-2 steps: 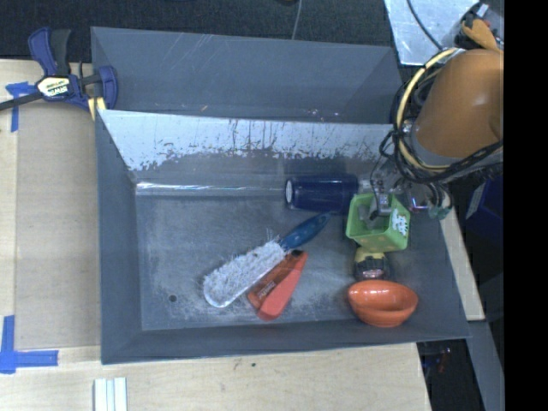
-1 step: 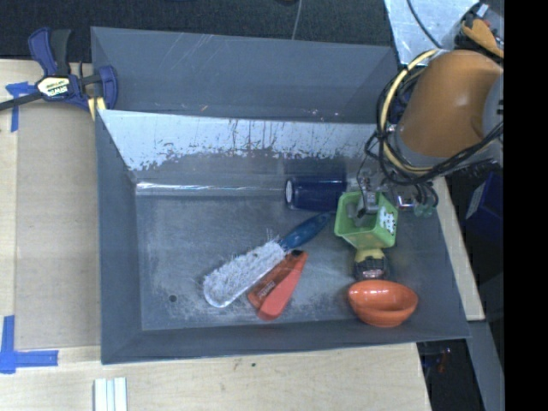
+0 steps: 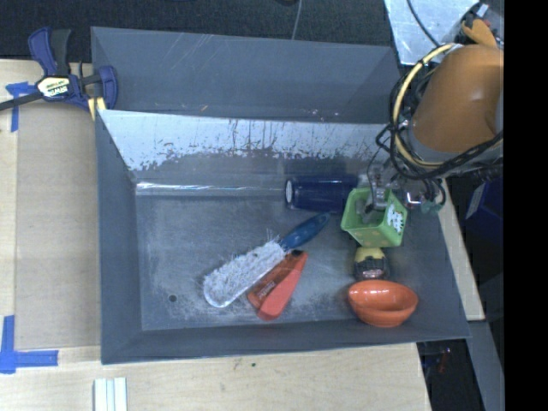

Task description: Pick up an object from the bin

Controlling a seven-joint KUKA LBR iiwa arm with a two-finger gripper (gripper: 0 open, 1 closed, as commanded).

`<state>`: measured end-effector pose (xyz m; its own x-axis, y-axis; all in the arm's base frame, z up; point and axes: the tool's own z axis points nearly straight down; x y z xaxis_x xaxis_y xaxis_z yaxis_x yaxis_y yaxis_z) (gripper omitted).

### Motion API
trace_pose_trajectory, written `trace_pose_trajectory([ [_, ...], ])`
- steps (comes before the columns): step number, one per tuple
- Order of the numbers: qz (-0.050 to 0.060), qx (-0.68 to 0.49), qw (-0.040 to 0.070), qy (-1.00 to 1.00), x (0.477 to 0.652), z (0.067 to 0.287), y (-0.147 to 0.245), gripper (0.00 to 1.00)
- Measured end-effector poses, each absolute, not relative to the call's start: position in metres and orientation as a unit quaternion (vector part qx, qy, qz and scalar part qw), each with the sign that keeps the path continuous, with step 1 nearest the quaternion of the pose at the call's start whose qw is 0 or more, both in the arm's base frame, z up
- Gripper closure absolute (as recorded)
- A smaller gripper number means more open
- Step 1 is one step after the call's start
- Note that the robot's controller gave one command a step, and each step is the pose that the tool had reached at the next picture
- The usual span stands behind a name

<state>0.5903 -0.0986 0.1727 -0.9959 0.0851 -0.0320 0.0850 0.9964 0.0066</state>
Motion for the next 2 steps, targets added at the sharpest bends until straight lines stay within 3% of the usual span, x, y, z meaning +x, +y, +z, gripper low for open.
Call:
trace_pose_trajectory([
  [1,0.004,-0.002,0.014,1.0,0.595,0.137,-0.05,1.0],
  [2,0.001,0.056,0.022,0.998,0.602,0.166,-0.094,1.0],
])
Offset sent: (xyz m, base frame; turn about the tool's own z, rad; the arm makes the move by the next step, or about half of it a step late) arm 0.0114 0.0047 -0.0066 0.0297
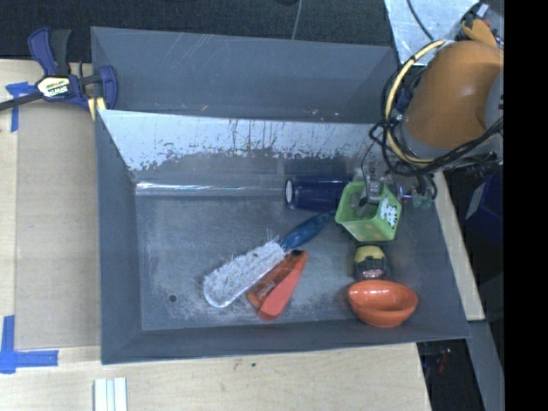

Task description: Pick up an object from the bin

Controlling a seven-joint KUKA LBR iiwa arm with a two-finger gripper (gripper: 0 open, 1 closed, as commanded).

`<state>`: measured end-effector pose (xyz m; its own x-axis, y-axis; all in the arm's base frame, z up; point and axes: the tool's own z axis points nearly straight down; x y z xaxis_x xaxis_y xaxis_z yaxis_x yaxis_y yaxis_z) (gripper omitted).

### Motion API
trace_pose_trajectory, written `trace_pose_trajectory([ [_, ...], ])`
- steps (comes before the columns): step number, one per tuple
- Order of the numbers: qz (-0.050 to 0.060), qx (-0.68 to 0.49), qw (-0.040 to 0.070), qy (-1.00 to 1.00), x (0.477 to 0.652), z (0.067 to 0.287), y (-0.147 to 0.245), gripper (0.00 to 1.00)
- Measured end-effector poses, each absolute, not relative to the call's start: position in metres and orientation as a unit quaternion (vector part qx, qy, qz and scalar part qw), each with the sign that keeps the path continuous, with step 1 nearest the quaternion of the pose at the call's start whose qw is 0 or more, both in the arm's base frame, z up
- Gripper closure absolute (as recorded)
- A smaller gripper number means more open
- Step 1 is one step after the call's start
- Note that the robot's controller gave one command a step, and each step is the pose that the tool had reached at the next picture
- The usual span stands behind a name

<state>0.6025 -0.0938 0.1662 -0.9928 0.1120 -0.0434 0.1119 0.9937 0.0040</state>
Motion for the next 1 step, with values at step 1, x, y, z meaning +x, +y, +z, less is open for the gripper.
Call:
trace_pose_trajectory([
  [1,0.003,0.036,0.025,0.999,0.5889,0.131,-0.1436,1.0],
])
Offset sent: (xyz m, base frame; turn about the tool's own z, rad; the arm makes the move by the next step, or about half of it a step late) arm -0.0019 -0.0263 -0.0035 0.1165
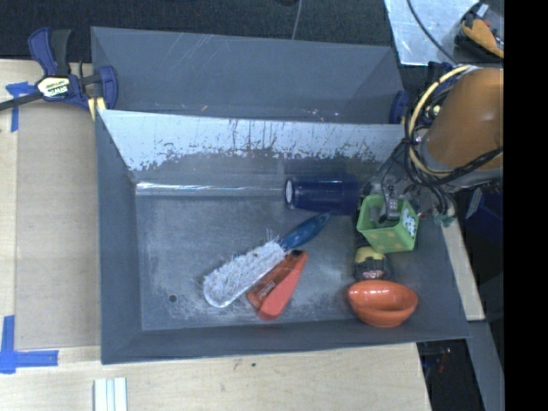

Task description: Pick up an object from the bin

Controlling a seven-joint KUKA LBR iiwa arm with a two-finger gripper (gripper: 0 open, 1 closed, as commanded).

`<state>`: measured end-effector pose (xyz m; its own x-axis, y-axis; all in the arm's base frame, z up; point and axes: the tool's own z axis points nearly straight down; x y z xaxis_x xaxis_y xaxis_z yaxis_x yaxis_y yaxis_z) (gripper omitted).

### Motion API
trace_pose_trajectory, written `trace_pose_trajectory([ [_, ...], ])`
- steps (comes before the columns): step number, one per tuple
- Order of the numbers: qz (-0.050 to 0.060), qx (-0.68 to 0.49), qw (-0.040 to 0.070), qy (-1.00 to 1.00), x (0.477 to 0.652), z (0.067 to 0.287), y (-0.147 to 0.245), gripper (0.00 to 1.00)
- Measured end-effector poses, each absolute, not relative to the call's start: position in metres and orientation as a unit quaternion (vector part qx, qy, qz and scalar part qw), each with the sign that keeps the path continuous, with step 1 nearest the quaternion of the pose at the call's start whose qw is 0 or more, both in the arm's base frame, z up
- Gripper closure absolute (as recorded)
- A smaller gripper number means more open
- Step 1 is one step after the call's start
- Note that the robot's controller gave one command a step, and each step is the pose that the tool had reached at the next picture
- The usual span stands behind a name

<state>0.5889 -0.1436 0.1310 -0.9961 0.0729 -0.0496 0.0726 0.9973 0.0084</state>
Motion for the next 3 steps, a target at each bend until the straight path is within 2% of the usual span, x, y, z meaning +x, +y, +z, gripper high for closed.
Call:
trace_pose_trajectory([
  [1,0.004,0.113,0.028,0.993,0.603,0.165,-0.12,1.0],
  [2,0.004,0.012,0.023,1.0,0.566,0.113,-0.06,1.0],
  [3,0.003,0.093,0.029,0.995,0.585,0.116,-0.033,1.0],
])
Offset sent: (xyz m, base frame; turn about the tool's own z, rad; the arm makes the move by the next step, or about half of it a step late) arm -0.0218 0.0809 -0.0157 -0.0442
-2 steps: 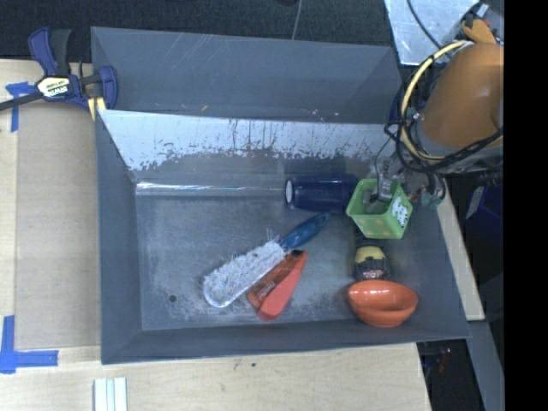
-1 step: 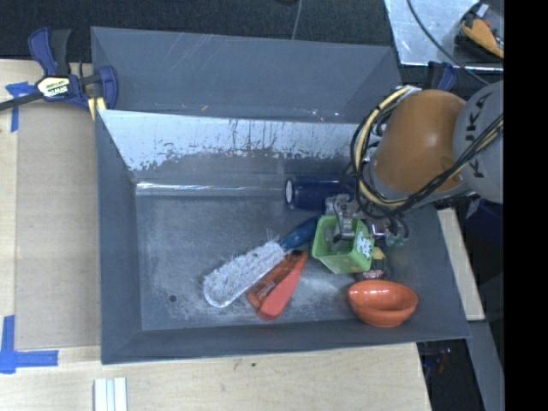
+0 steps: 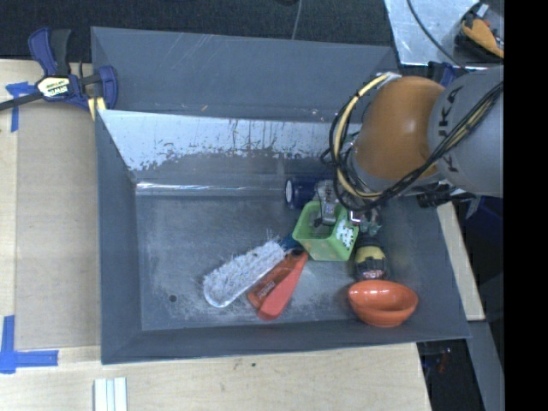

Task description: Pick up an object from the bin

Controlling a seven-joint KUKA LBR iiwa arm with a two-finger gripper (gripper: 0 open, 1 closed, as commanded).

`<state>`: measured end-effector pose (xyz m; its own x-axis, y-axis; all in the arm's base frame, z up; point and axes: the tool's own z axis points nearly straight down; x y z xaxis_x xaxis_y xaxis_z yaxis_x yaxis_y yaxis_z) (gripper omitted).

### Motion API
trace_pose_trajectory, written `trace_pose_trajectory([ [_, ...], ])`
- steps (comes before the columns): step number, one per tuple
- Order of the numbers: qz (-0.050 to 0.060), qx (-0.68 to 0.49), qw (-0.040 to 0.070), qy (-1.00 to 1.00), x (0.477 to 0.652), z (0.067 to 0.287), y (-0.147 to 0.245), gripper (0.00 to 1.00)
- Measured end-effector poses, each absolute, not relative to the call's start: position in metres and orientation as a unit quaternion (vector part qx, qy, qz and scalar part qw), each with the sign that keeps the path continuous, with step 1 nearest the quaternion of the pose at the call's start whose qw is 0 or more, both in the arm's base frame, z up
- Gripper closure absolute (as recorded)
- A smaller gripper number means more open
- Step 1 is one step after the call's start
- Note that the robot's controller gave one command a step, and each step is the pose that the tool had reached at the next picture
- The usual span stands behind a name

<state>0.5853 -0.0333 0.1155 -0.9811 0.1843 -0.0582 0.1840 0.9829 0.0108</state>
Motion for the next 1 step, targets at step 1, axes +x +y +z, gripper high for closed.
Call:
trace_pose_trajectory([
  [1,0.005,0.058,0.03,0.998,0.5662,0.1157,-0.0618,1.0],
])
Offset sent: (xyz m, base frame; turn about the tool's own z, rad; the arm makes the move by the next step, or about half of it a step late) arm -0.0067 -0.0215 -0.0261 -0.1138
